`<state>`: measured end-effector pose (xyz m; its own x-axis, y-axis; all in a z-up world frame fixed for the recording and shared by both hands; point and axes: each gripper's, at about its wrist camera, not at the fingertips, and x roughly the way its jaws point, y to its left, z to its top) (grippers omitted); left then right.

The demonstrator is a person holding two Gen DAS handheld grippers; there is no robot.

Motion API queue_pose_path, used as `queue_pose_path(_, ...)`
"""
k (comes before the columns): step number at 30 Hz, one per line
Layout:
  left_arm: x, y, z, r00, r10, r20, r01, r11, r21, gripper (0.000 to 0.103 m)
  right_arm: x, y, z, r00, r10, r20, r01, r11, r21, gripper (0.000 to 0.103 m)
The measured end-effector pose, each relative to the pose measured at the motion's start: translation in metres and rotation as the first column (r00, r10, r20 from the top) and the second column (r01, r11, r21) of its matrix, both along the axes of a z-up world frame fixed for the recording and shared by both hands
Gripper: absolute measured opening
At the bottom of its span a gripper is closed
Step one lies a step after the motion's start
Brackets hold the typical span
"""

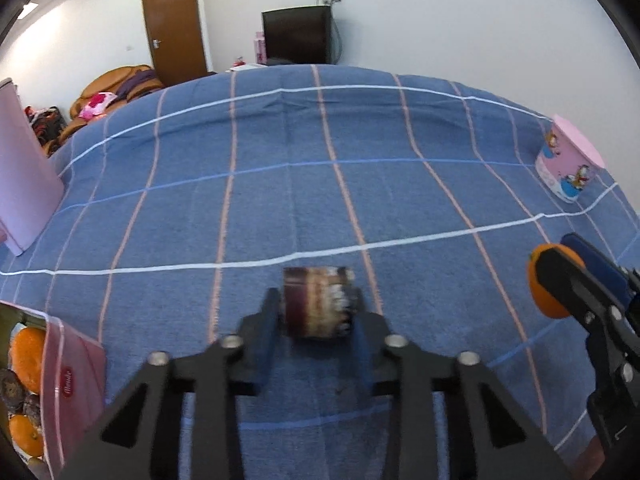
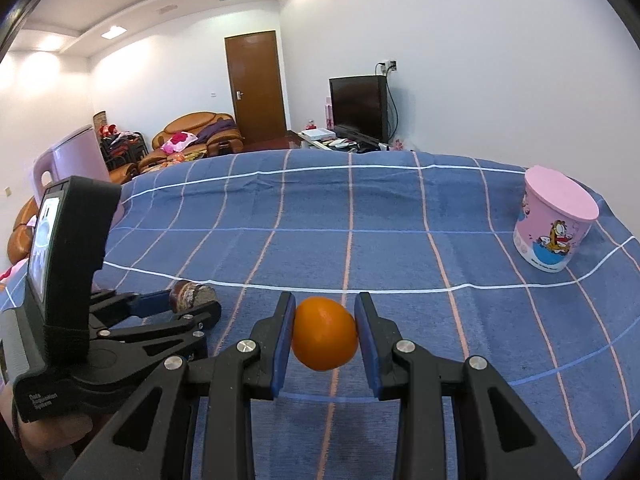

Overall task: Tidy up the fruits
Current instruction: 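Lift and carry the brown can and orange over the tin with both tools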

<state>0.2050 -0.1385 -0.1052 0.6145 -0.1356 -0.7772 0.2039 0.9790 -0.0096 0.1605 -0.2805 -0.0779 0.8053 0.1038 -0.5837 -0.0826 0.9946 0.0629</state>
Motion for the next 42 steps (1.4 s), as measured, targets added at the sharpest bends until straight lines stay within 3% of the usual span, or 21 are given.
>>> queue_pose_path(19,-0.036,0.008,0.023,0.985,0.023,0.171,-0.024,1.0,0.006,0.031,-0.014,0.001,0.005,0.997,0.013,0.076,-0.015,1.0,0.027,0.033)
queue_pose_path(42,-0.055,0.012,0.034,0.958,0.041,0.285,-0.047,0.999,0.013,0.031,-0.037,0.005,0.011,0.985,0.014,0.173,-0.016,1.0,0.014,0.033)
